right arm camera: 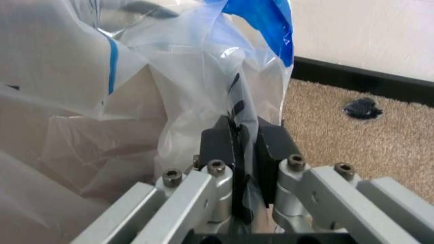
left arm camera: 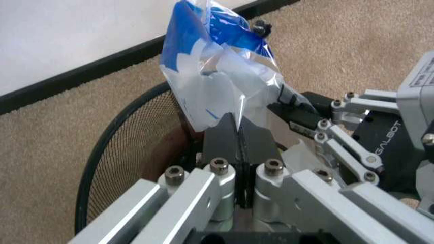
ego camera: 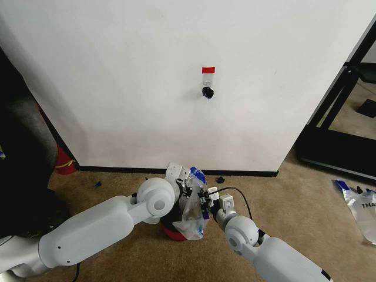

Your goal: Pick up the garbage bag from the wall and place it over the trash bin.

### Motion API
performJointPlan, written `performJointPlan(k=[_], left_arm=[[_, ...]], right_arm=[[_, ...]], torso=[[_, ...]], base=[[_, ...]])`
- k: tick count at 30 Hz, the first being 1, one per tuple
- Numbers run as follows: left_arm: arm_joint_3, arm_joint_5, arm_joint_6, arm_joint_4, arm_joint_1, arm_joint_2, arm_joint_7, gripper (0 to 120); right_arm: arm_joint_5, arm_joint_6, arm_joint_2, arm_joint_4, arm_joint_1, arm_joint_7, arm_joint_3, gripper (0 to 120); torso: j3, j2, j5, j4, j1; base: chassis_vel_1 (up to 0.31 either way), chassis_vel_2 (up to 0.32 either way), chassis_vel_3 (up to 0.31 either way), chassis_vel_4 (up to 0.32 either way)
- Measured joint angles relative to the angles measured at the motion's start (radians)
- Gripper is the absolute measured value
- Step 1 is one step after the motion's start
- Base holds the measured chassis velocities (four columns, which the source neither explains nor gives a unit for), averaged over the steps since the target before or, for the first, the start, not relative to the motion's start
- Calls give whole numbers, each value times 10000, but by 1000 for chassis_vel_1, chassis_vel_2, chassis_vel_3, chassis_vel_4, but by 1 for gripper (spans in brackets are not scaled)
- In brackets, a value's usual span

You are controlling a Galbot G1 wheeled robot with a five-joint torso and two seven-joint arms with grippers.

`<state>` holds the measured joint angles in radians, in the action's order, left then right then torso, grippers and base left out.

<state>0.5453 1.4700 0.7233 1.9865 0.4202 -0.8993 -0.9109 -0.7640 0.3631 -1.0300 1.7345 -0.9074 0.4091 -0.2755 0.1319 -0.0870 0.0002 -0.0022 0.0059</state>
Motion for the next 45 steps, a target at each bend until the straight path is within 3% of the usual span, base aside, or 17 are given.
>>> performJointPlan(k=[10, 25, 34, 45], left_arm=[[-432, -11, 7, 62, 214, 239, 112, 0], [-1439, -471, -13, -1016, 1139, 952, 843, 0], [-1625, -919, -76, -484, 1493, 1105, 1332, 0], [-1936, -1587, 116, 1039, 1316, 1980, 2205, 41]], right_arm=[[-81, -48, -31, 317, -215, 375, 234, 3], [368, -1064, 409, 970, -1732, -285, 1551, 2], [453, -1230, 480, 1176, -2027, -583, 1772, 1], [519, -1308, 419, 1037, -2061, -669, 1818, 1]], torso=[[0, 0, -4, 0, 0], [0, -1, -3, 0, 0], [0, -1, -2, 0, 0], [0, -1, -4, -1, 0]], base=[[0, 0, 0, 0], [0, 0, 0, 0], [0, 0, 0, 0], [0, 0, 0, 0]])
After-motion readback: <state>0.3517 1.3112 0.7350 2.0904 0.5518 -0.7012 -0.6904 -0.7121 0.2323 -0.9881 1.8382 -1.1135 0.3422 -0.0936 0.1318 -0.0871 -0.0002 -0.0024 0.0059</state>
